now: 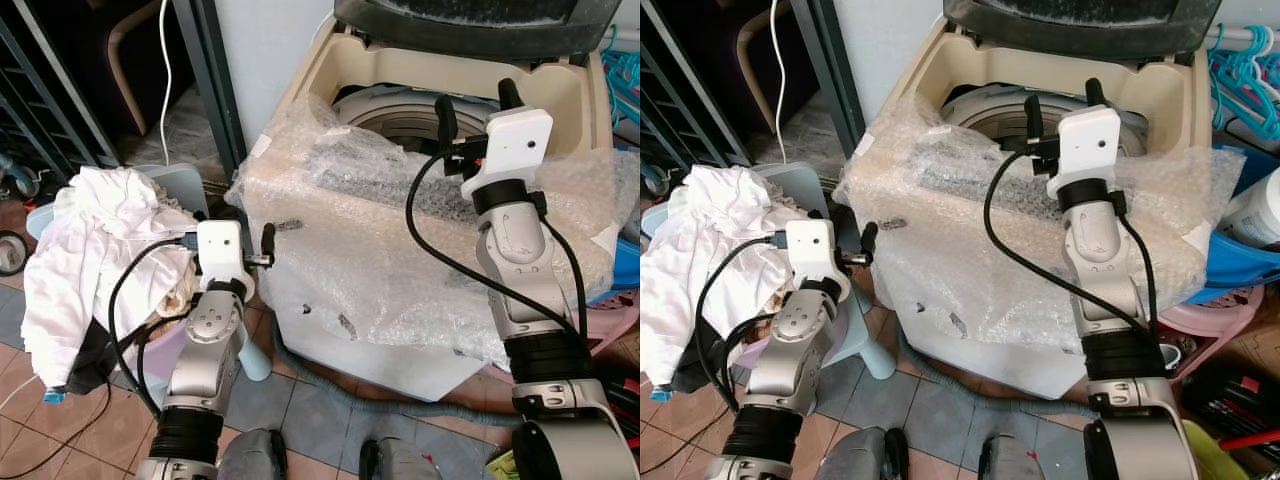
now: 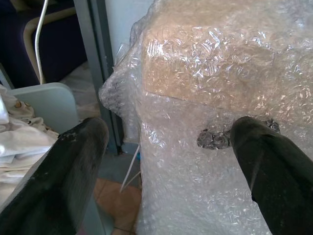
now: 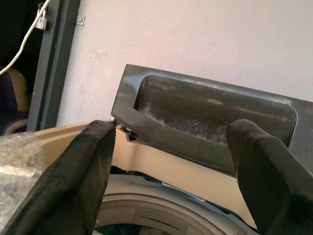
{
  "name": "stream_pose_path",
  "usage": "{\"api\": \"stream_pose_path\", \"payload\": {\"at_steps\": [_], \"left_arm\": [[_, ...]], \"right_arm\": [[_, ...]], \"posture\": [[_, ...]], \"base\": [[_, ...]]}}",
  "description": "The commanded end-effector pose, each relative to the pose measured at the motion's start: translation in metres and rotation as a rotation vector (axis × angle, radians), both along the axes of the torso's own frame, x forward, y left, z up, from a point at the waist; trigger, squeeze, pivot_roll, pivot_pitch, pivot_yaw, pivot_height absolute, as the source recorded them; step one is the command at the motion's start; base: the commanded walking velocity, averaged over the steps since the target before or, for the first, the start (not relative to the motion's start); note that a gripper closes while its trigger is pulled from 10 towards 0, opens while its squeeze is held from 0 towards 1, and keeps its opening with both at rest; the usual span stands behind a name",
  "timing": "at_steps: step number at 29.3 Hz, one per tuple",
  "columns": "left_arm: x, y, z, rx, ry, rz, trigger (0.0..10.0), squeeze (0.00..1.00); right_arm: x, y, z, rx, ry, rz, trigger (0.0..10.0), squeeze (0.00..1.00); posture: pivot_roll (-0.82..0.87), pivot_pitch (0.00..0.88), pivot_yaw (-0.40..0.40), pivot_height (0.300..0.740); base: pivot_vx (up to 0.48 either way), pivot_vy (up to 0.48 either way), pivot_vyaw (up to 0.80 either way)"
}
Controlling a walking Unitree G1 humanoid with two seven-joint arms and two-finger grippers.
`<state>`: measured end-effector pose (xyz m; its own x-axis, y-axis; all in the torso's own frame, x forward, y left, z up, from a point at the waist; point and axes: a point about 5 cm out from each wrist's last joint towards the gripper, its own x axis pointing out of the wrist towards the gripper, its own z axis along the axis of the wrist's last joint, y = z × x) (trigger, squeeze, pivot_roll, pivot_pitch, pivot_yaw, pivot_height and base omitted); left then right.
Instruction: Clothes washing
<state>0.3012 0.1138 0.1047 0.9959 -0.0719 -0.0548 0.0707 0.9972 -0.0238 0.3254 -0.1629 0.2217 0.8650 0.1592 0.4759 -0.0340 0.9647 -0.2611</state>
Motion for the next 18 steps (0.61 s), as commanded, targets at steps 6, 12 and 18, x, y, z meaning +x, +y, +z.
{"api": "stream_pose_path", "payload": {"at_steps": [6,12,18], "left_arm": [[-0.007,0.002,0.001,0.015,-0.018,-0.002,10.0,0.0],[-0.006,-0.004,0.001,0.007,-0.007,-0.015,10.0,0.0],[-0.006,-0.001,0.001,0.011,0.0,-0.014,10.0,0.0]], "right_arm": [[-0.04,0.009,-0.037,-0.008,0.137,0.043,10.0,1.0],[-0.042,0.023,-0.036,0.007,0.143,0.052,10.0,1.0],[-0.045,0.022,-0.051,0.11,0.265,0.059,10.0,0.0]], "posture": [[-0.04,0.1,0.062,0.74],[-0.04,0.105,0.07,0.74],[-0.04,0.112,0.07,0.74]], "base": [[0.0,0.0,0.0],[-0.08,0.0,0.0],[-0.269,0.0,0.0]]}}
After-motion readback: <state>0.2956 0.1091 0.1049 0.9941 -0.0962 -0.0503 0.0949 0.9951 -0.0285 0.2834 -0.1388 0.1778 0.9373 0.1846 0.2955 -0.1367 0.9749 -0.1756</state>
